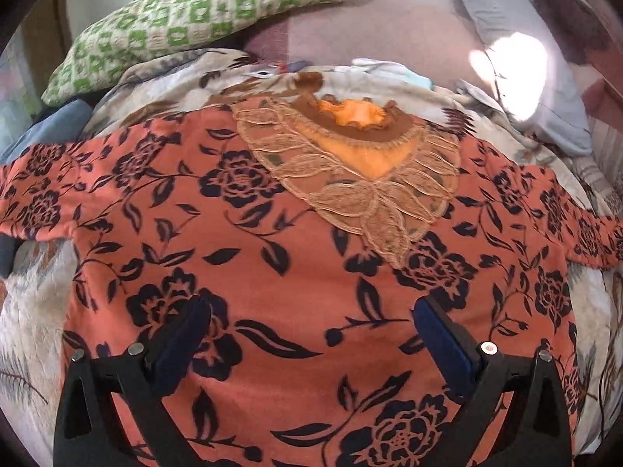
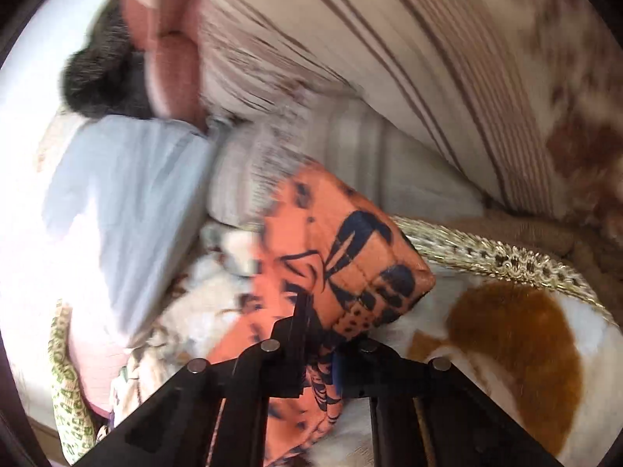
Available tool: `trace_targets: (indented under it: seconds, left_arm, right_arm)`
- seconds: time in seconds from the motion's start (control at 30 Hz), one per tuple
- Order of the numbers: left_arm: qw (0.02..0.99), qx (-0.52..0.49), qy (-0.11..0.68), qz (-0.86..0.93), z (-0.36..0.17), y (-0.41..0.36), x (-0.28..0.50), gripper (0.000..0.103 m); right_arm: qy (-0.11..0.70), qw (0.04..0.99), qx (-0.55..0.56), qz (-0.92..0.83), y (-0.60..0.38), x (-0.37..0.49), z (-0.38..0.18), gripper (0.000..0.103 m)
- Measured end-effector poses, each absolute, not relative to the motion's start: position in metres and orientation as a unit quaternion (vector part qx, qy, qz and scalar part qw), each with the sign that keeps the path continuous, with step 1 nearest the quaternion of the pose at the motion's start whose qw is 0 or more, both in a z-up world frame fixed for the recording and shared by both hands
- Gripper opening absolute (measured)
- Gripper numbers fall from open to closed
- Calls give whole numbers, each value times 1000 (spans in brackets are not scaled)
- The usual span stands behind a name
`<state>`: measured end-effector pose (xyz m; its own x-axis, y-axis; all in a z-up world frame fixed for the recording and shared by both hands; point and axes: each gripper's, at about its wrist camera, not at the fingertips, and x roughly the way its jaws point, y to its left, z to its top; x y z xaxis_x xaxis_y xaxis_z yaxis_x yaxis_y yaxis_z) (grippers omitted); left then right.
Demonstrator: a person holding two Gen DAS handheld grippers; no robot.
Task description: Fold small clothes
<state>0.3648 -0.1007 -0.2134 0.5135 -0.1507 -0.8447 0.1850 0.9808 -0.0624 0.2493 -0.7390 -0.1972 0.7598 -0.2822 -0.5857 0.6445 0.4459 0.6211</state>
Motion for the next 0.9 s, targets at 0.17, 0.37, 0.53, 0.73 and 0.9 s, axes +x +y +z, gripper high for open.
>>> trace_targets:
  seconds: [0.17,0.37,0.53,0.73,0.9]
  left_arm:
    - [898,19,439,-34,-194,-70,364,103]
    - [918,41,393,30,-182,-23,361,103]
    - [922,26,380,72,-178,28,361,103]
    - [919,-25,371,133,-172,90,362,103]
    - [907,-54,378,179,-176,125,363,103]
  right_arm:
    - [189,864,414,-218,-693,262,-144,8]
    - [202,902,369,-102,-581,320,-75,8]
    - [222,906,360,9,-454,382,-50,8]
    - [269,881,363,138,-279,447,-69,8]
    - [378,833,345,209,-141,480,-120,16]
